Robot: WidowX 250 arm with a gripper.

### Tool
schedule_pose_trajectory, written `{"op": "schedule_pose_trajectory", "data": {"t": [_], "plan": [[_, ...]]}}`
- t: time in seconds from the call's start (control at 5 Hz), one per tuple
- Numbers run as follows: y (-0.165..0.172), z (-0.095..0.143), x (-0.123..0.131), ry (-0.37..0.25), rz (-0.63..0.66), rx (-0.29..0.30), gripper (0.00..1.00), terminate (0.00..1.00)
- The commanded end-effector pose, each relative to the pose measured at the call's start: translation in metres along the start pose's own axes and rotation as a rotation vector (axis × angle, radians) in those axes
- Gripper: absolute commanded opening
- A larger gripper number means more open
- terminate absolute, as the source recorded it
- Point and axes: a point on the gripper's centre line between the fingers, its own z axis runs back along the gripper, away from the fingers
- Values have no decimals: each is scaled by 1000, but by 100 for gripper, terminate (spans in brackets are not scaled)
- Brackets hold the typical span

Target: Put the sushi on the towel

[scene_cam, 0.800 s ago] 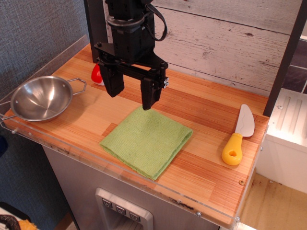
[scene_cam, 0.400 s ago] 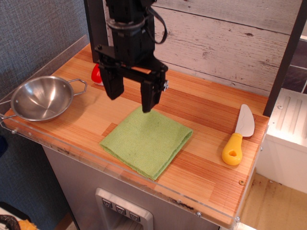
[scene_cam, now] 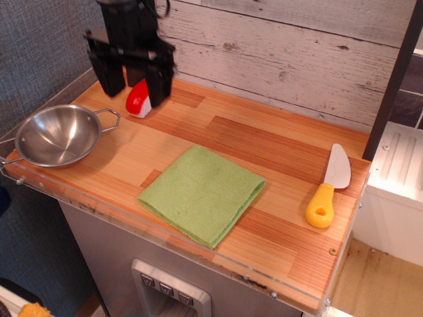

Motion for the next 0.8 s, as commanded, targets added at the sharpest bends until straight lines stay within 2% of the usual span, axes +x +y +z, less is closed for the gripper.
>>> {"op": "schedule_pose_trajectory", "data": {"t": [0.0, 0.2, 0.6], "plan": [[64, 1, 36, -97, 67, 116, 100, 0], [69, -17, 57, -116, 87, 119, 100, 0], [52, -49, 87, -122, 64, 79, 100, 0]]}}
